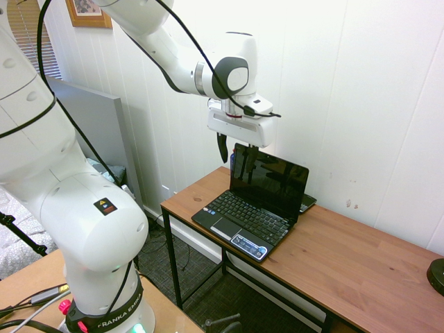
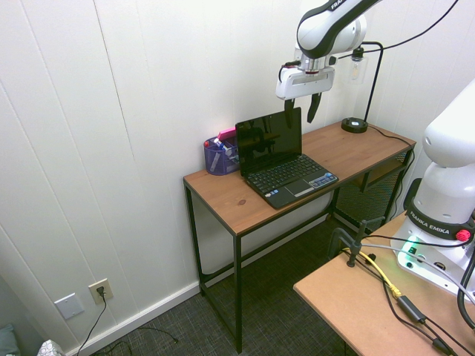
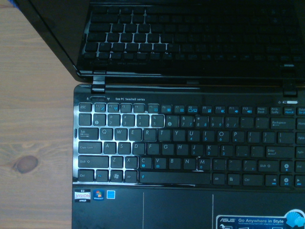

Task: Close the laptop lid

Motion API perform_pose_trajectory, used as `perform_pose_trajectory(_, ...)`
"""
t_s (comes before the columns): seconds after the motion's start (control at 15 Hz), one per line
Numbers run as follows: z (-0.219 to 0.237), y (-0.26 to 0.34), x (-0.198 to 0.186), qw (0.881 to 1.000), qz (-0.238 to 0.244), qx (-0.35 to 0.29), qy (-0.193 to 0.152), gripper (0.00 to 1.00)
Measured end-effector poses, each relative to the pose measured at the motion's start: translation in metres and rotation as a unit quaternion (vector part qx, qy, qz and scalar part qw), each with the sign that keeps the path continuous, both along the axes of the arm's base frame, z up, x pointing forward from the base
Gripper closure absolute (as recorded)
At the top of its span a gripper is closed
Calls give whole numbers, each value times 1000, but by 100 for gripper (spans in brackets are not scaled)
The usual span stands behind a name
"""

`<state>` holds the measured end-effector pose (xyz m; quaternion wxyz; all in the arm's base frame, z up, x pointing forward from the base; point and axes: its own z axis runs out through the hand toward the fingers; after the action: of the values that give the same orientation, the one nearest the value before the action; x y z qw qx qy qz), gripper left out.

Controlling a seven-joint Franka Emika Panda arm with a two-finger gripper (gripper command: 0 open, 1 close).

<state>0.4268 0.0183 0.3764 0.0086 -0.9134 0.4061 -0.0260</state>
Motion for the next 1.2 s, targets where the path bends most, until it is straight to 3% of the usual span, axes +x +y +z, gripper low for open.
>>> perform_pose_trajectory(0.13,0,0,0,1000,-1,-1,1,0)
perform_pose_trajectory(0.33,18,12,15,1000,-15,-2,-25,0)
perform_pose_trajectory(0.53,35,24,50,998,-39,-3,-56,0)
perform_pose_trajectory(0.87,22,31,116,993,-84,-29,-81,0)
perform_pose_trajectory(0.93,18,32,126,992,-91,-31,-83,100)
perform_pose_trajectory(1.2,-4,22,159,989,-113,-32,-92,100)
